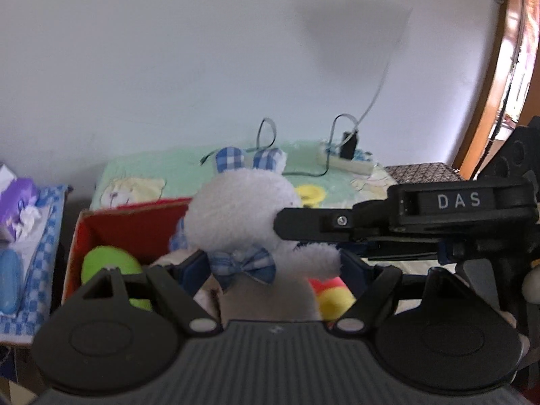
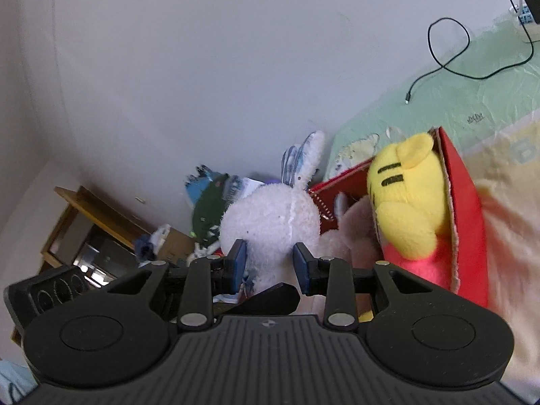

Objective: Organize objects
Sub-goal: 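Carry the pink bear with the right tool over the red box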

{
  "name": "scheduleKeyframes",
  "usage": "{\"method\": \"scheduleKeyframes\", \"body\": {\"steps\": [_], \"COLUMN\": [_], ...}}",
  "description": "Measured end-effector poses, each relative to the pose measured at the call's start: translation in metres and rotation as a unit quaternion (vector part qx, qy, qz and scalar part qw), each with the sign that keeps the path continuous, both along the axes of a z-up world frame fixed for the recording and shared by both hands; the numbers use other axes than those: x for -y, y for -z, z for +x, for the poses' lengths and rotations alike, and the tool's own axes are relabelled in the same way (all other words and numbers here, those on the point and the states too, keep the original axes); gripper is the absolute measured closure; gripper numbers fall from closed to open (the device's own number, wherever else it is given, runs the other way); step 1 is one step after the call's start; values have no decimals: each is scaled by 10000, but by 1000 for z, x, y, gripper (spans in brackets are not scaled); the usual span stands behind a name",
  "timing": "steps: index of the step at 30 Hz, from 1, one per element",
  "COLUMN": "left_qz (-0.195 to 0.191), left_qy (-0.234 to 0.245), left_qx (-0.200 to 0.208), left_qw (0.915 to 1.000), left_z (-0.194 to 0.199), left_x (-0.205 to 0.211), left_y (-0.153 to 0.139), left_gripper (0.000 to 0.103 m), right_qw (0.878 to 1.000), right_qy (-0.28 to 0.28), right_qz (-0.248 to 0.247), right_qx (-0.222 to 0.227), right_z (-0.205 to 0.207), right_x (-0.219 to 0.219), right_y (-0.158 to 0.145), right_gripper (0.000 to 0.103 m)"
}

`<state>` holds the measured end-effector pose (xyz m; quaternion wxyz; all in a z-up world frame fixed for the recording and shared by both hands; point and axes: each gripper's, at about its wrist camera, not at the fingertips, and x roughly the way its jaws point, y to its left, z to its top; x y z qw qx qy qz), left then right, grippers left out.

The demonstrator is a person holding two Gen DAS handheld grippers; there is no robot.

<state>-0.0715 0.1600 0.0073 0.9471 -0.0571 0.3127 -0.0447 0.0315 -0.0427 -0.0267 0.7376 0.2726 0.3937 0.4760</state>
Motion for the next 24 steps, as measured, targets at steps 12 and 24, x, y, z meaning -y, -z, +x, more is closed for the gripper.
{"method": "scheduleKeyframes", "body": {"steps": [12, 24], "left_qz": [7, -70], "left_qy": [-11, -211], "left_qx": [-580, -814], "left_qw": [9983, 9964], "left_z": [26, 17], "left_x": [-25, -45], "left_y": [45, 50], "left_gripper": [28, 24], "right_qw": [9979, 9975], "right_qy": [125, 64], "right_qz": [-608, -650], "right_qx": [-174, -282], "right_z": [6, 10], "right_x": [-26, -36], "right_y": [31, 40], "right_gripper": [76, 78]}}
